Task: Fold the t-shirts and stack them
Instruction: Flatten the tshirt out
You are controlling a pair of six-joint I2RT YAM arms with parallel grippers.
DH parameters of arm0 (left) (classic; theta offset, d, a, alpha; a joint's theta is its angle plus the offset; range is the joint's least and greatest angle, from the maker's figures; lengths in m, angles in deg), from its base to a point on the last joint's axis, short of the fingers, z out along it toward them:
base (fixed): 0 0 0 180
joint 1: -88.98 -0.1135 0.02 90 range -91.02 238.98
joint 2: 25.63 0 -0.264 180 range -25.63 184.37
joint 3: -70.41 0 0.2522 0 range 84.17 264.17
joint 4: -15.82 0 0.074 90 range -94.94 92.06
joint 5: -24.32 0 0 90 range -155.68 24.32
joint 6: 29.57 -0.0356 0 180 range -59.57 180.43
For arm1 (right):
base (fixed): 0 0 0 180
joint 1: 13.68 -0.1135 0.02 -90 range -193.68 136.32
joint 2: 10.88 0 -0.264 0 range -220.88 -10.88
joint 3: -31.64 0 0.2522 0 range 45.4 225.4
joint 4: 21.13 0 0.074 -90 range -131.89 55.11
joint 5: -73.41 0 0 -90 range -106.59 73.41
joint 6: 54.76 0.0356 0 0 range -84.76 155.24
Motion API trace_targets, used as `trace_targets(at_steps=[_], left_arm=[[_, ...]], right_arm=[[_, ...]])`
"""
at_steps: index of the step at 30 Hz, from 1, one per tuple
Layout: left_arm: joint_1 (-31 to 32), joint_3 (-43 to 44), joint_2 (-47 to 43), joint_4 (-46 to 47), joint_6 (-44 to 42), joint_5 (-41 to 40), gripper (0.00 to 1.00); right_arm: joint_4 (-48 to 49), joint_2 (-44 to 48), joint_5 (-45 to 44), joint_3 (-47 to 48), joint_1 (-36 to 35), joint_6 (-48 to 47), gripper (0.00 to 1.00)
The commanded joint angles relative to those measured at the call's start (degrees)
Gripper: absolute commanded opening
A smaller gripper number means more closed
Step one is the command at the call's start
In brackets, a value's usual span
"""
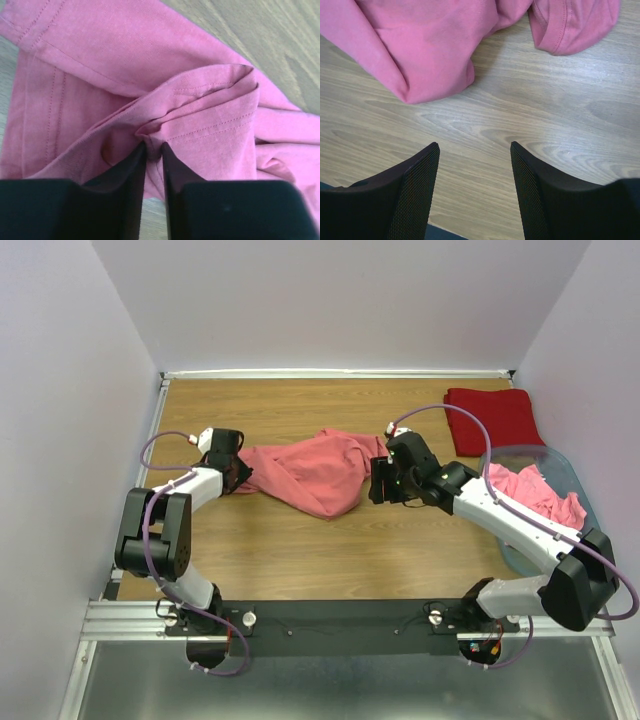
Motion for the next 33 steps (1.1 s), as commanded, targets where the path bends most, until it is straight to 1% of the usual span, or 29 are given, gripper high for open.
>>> trace_targets(at_steps=[1,2,6,8,10,11,13,14,15,17,20,28,33], left_arm=[[-0.3,-0.8,-1.4,1.1,0.3,-0.6,0.21],[-0.3,-0.8,-2.3,0.9,0.3,-0.9,0.15],[-0.3,0.1,-5.0,-2.4,-0.3,-2.1,0.07],[-0.3,1.0,-7.7,-4.9,-0.7,-2.7,0.0],[-0.3,1.9,-10.1,-7.3,-1.2,-3.1,0.0],[-0.4,3.0,-12.7,-9.9,-1.5,-3.9,0.0],[-0.3,4.2,-15.6,-12.6,-2.6,-4.9,0.0],[-0.3,5.1,-18.7,-13.9,-3.0,-6.0,0.0],[-0.3,5.5,-20.4,-16.0,-3.4,-6.8,0.0],[-0.3,6.3,-24.9,-18.6,-4.6,-8.6,0.0],[-0.3,7.5,-29.3,-21.9,-5.5,-9.3,0.0],[-0.3,9.8,-35.0,-26.2,-6.2,-7.7,0.0],[-0.3,12.0,-36.6,-28.2,-6.6,-7.7,0.0]], right_arm=[[0.0,0.1,-1.7,-0.8,-0.1,0.4,0.67],[0.0,0.0,-1.7,-0.8,-0.1,0.3,0.67],[-0.1,0.1,-2.6,-1.0,0.0,0.2,0.67],[-0.1,0.0,-4.7,-1.0,0.2,0.2,0.66],[-0.1,-0.1,-5.1,-1.2,1.6,0.3,0.66],[-0.1,-0.5,-4.5,-1.4,3.9,0.7,0.66],[0.0,-1.2,-3.2,-1.5,6.7,0.7,0.66],[0.6,-1.9,-1.8,-1.6,8.1,0.3,0.65],[1.2,-3.3,-1.0,-1.7,10.8,0.0,0.65],[3.7,-4.8,1.4,-2.4,13.9,-1.1,0.64],[8.3,-8.6,3.8,-3.4,16.6,-1.8,0.62],[20.6,-17.7,7.9,-4.7,17.0,-1.3,0.63],[26.0,-24.0,7.3,-3.9,17.0,-0.3,0.68]])
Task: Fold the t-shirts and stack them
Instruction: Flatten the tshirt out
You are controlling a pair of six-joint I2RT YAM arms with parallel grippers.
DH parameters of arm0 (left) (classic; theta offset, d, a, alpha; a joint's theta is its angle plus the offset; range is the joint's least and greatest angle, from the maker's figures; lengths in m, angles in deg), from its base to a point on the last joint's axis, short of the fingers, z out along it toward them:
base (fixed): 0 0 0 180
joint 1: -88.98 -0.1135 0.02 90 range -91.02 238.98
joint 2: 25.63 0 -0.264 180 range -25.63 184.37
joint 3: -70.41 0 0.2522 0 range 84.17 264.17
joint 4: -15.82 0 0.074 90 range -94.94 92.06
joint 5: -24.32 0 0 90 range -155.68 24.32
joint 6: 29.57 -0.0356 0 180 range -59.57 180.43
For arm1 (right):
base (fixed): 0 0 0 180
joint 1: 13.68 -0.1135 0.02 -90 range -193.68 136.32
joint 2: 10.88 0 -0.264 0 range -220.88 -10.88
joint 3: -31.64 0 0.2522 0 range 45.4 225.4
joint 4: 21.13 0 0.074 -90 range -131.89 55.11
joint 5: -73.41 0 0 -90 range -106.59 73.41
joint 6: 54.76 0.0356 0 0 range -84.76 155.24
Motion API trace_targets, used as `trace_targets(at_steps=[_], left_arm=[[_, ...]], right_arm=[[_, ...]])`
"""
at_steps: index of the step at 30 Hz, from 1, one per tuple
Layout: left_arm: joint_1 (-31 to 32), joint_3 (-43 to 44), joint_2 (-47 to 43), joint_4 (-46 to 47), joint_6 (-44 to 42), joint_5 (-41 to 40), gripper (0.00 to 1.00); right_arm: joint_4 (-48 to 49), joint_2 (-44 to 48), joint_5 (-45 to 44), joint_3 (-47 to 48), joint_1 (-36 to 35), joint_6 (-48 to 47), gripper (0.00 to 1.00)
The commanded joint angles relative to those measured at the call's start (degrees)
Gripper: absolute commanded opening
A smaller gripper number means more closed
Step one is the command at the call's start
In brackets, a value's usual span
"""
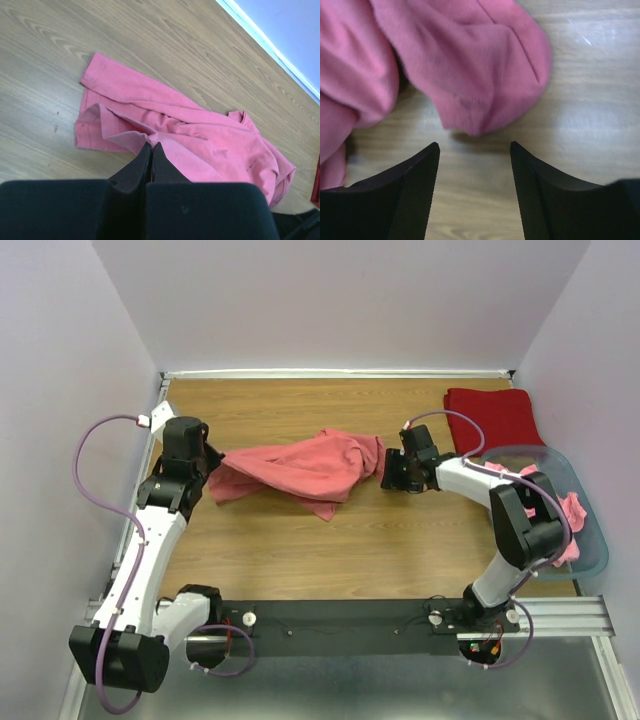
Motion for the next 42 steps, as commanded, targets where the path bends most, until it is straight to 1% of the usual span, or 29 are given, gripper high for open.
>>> trace_targets(at_steps=[1,4,6,7,8,9,10,11,12,13,15,17,19,20,22,23,25,26,28,29,30,31,32,34,35,36,37,38,42], left_arm=[[-0.3,2.8,-2.4,-3.5,-1.0,-1.6,0.0],[-0.3,4.9,-3.1,-4.8,-1.4,-1.7,0.0],[-0.4,7.0,-3.3,-6.2,-1.9,-2.0,0.0],[-0.4,7.6,-3.4,-6.6,-2.1,-2.3,0.0],[-0.4,9.0,-3.8,-7.3,-2.6,-3.0,0.0],[-0.4,9.7,-4.0,-7.7,-2.8,-3.6,0.0],[-0.5,10.5,-4.1,-8.1,-3.1,-4.1,0.0],[-0.5,11.4,-4.4,-8.8,-3.4,-5.0,0.0],[-0.6,13.0,-4.6,-9.9,-3.9,-5.5,0.0],[-0.7,14.0,-4.8,-10.6,-4.1,-6.6,0.0],[-0.9,17.2,-5.6,-12.8,-4.3,-7.8,0.0],[-1.0,20.3,-6.9,-14.6,-4.4,-10.2,0.0],[-1.0,22.0,-7.9,-17.1,-4.0,-11.9,0.0],[-1.0,22.6,-8.7,-17.8,-3.6,-13.6,0.0],[-1.0,23.1,-11.1,-18.5,-3.4,-14.4,0.0],[-1.0,22.4,-12.4,-18.5,-3.4,-13.7,0.0],[-1.0,21.5,-13.0,-19.0,-3.2,-12.4,0.0],[-1.0,20.7,-13.3,-19.4,-2.8,-11.3,0.0],[-1.0,17.8,-13.6,-18.9,-2.7,-9.6,0.0],[-1.0,16.7,-13.6,-18.4,-2.8,-7.6,0.0],[-1.0,14.6,-13.5,-17.7,-2.6,-6.7,0.0],[-1.0,13.6,-13.3,-17.3,-2.3,-5.8,0.0],[-1.0,11.5,-13.0,-16.1,-1.7,-4.4,0.0],[-1.0,8.9,-13.0,-14.8,-0.9,-3.9,0.0],[-1.0,6.9,-13.1,-13.3,-0.6,-4.1,0.0],[-1.0,5.7,-13.1,-12.8,-0.5,-4.4,0.0],[-1.0,4.9,-13.0,-12.2,0.1,-4.7,0.0],[-1.0,4.0,-13.0,-11.6,0.0,-5.2,0.0],[-1.0,0.8,-11.9,-9.2,-0.3,-6.4,0.0]], right_arm=[[7.5,-4.3,0.9,0.1,0.1,1.1,0.68],[9.1,-7.5,0.7,1.4,0.1,1.7,0.68],[10.2,-8.9,0.7,2.7,0.2,1.7,0.63],[10.2,-9.7,-0.9,3.1,0.2,1.4,0.57],[10.3,-9.8,-1.5,4.1,0.2,0.3,0.32],[10.2,-9.6,-1.9,4.4,0.1,-0.2,0.17],[10.1,-9.0,-2.8,4.7,0.2,-0.8,0.06],[9.1,-6.3,-4.8,5.1,0.2,-2.5,0.01],[8.1,-4.6,-6.3,5.9,0.2,-3.5,0.01],[5.8,-0.4,-10.4,6.7,0.2,-6.1,0.01],[2.3,3.3,-14.3,9.2,0.6,-9.6,0.01],[-3.7,6.9,-20.0,15.5,1.0,-15.3,0.01],[-7.0,8.0,-23.5,23.0,1.3,-19.3,0.01],[-9.0,8.3,-24.6,25.7,1.3,-23.4,0.01],[-10.1,7.0,-26.9,29.9,1.4,-26.4,0.01],[-10.8,5.9,-26.0,34.5,1.4,-27.9,0.02],[-11.3,-0.1,-22.9,39.3,1.4,-28.7,0.06],[-12.7,-3.0,-21.1,44.7,1.4,-28.2,0.09],[-15.1,-10.0,-17.5,52.1,1.3,-25.7,0.29],[-17.5,-16.4,-16.3,55.3,1.4,-22.2,0.4],[-18.4,-19.0,-13.7,61.0,1.4,-20.3,0.58],[-19.4,-21.1,-11.9,62.9,1.3,-18.7,0.63],[-20.7,-23.3,-8.0,64.0,1.3,-15.9,0.68],[-20.9,-22.8,-4.5,61.7,1.2,-13.6,0.69],[-20.9,-21.1,-2.0,58.2,0.9,-12.2,0.69],[-20.9,-19.7,-1.3,58.2,0.9,-11.7,0.69],[-20.8,-18.5,-0.6,53.4,0.8,-11.1,0.69],[-20.8,-17.1,0.1,51.1,0.8,-10.1,0.69],[-20.4,-7.1,4.5,35.3,0.4,-8.5,0.67]])
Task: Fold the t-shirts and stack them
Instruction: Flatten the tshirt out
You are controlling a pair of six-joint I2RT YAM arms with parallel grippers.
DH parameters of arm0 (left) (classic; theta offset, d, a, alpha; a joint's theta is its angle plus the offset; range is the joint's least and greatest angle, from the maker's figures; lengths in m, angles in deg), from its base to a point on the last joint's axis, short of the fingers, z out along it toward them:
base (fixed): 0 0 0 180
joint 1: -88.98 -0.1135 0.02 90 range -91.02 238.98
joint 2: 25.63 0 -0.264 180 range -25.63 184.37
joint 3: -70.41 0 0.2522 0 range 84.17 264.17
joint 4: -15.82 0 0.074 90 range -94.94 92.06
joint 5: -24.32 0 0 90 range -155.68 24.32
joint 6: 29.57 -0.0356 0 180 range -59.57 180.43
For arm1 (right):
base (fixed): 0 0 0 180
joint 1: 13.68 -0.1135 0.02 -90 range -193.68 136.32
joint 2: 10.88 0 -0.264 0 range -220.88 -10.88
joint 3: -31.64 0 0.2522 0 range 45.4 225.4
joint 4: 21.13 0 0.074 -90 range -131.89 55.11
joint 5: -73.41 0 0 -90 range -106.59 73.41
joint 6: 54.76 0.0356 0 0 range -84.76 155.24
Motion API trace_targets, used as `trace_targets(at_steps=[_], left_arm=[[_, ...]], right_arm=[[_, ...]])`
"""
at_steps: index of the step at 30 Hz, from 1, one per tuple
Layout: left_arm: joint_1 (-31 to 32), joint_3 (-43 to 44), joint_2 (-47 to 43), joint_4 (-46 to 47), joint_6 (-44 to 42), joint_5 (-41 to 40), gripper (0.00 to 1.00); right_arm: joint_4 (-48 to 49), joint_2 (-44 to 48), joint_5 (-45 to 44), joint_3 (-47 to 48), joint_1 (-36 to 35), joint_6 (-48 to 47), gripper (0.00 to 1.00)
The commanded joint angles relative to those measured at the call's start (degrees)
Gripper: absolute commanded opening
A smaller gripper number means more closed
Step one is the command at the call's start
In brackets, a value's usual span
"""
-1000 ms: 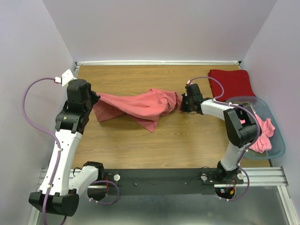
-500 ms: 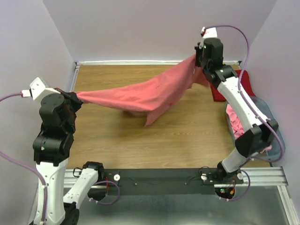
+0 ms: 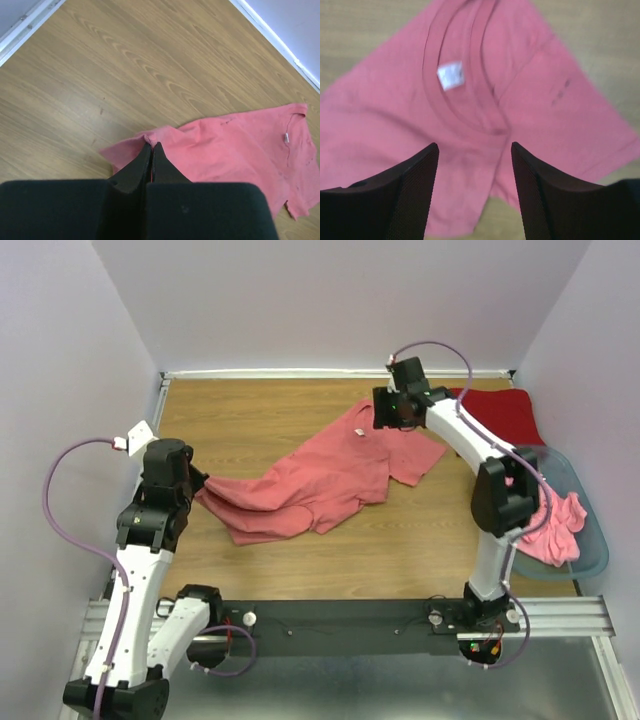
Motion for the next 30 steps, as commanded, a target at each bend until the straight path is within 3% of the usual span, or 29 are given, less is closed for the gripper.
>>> trace_targets(at_steps=[1,2,4,8,12,20,30], left_arm=[[-0.3,-1.0,0.2,4.9,0.8,-1.3,0.0],[-0.3,-1.3,0.7,5.1,0.7,-1.1,0.0],[-0.3,-1.9,1.0,6.2,0.3,-0.9,0.0],[-0.3,-2.6,1.9,7.4,-0.3,-0.3,0.0],[-0.3,-2.8,2.0,8.2,-1.1,-0.4,0.0],[-0.3,-2.7,2.5,8.7,-2.0,0.2,0.0],[-0.3,-2.3,2.1,8.3,-2.4,1.0,0.0]], right_arm=[[-1.2,12.7,6.9,-12.5,-0.8,4.1,0.65],[-0.2,14.3,8.3,-15.1,-1.1,5.3,0.57],[2.3,18.3,11.3,-23.6,-1.9,7.1,0.54],[10.9,25.1,14.6,-39.4,-2.2,11.0,0.54],[18.7,29.1,15.7,-50.0,-2.1,13.8,0.62],[34.2,27.6,18.0,-58.1,-2.1,16.5,0.62],[40.4,20.5,18.2,-58.2,-2.2,17.0,0.61]])
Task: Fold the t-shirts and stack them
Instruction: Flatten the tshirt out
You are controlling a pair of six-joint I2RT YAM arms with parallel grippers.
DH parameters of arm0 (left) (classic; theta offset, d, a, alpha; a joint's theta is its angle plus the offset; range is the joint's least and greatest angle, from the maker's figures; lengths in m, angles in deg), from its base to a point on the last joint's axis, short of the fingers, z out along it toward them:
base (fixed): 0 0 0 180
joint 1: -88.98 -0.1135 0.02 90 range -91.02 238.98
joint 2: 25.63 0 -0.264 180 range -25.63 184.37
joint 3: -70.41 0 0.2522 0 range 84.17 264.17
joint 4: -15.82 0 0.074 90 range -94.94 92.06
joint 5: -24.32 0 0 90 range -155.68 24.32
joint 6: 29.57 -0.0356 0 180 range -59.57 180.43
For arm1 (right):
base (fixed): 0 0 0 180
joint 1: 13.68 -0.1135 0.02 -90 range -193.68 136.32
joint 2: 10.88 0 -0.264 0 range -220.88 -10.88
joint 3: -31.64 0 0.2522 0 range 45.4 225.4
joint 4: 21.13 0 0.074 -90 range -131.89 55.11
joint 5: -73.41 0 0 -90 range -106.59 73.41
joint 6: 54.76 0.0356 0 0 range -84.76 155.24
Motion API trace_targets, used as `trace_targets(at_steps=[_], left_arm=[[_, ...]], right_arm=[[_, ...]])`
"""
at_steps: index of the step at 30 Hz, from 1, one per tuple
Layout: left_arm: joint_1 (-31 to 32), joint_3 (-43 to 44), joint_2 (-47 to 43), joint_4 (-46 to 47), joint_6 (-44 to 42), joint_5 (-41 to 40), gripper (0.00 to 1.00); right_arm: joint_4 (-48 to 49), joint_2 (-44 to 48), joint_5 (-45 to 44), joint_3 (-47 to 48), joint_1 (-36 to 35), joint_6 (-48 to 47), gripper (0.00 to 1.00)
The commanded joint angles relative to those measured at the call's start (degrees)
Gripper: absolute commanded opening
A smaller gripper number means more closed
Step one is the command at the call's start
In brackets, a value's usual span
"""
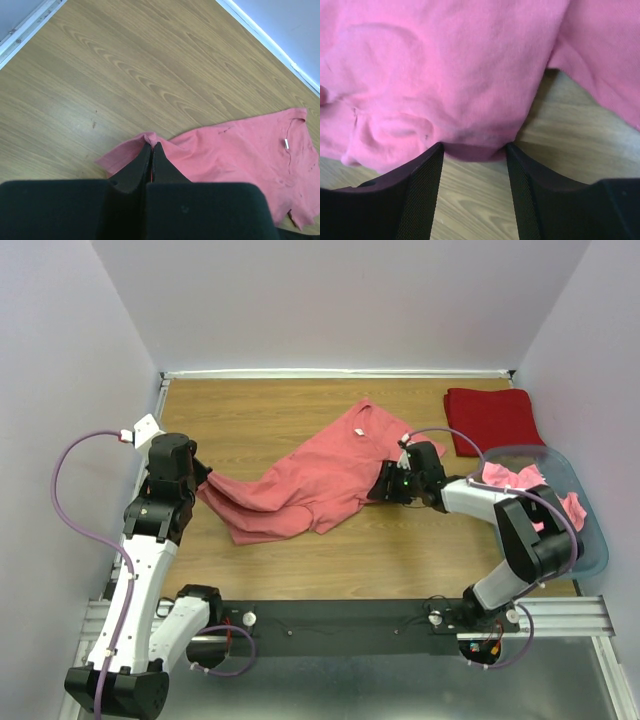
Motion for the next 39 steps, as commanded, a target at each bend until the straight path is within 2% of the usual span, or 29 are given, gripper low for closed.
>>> trace_targets(at_steps=[1,2,7,10,11,12,13,14,15,18,22,23,26,27,30,31,32,35,37,39], left_arm=[[-0.3,0.3,-0.6,0.9,-0.4,0.9,0.0],[-0.3,0.3,-0.7,0.9,-0.4,1.0,0.0],[-0.3,0.9,-0.9,0.8,-1.3,-0.8,0.0],[-0.3,1.6,-1.0,0.0,-1.9,-3.8,0.0],[-0.3,1.8,-1.1,-0.2,-2.4,-5.6,0.0],[-0.3,1.8,-1.3,-0.7,-2.6,-6.5,0.0],[-0.3,1.9,-1.3,-1.0,-2.7,-7.3,0.0],[-0.3,1.9,-1.4,-1.3,-2.9,-8.4,0.0],[-0.3,1.9,-1.6,-1.7,-2.9,-8.7,0.0],[-0.3,1.7,-2.6,-2.2,-2.8,-9.7,0.0],[-0.3,0.9,-3.5,-2.0,-3.1,-9.2,0.0],[-0.3,0.2,-3.4,-1.8,-3.2,-8.4,0.0],[-0.3,-0.7,-3.2,-1.2,-3.6,-6.6,0.0],[-0.3,-1.4,-3.1,-0.9,-3.6,-6.3,0.0],[-0.3,-2.7,-2.6,-0.4,-3.1,-5.0,0.0],[-0.3,-3.4,-2.6,0.2,-3.1,-4.7,0.0],[-0.3,-3.7,-2.5,0.5,-3.0,-4.1,0.0],[-0.3,-3.9,-1.7,1.1,-2.6,-3.2,0.0],[-0.3,-3.7,-1.2,1.7,-2.5,-3.1,0.0],[-0.3,-3.4,-0.5,2.0,-2.4,-2.9,0.0]], right_arm=[[3.9,-2.4,0.3,-0.6,-0.1,0.2,0.59],[4.0,-2.4,0.2,-0.5,0.0,-0.4,0.56],[1.0,1.5,-0.5,1.1,0.0,-2.3,0.03],[-11.5,8.1,-6.6,5.3,0.1,-5.1,0.01],[-20.8,9.7,-8.6,10.1,0.0,-8.1,0.01],[-25.9,11.3,-13.4,12.9,0.3,-9.6,0.01],[-30.8,12.0,-15.5,15.6,0.3,-11.2,0.01],[-39.8,12.5,-18.7,21.2,0.3,-12.8,0.01],[-43.9,12.9,-22.9,23.4,0.3,-15.2,0.01],[-56.9,12.6,-27.3,32.1,0.3,-17.8,0.01],[-66.7,7.8,-28.1,41.4,0.4,-18.5,0.07],[-68.9,4.0,-26.7,44.9,0.4,-19.0,0.07],[-69.6,-4.9,-24.3,50.2,0.3,-19.7,0.08],[-69.4,-7.7,-20.5,52.3,0.3,-20.2,0.08],[-64.3,-15.3,-15.2,60.0,0.1,-20.4,0.11],[-63.0,-19.7,-11.8,61.8,-0.4,-20.3,0.23],[-60.4,-22.1,-11.1,65.1,-0.5,-20.0,0.27],[-56.7,-27.2,-6.1,69.5,-1.4,-18.7,0.51],[-54.9,-25.8,-4.1,68.3,-1.7,-18.4,0.55],[-51.4,-22.9,-7.9,61.9,-1.4,-17.6,0.6]])
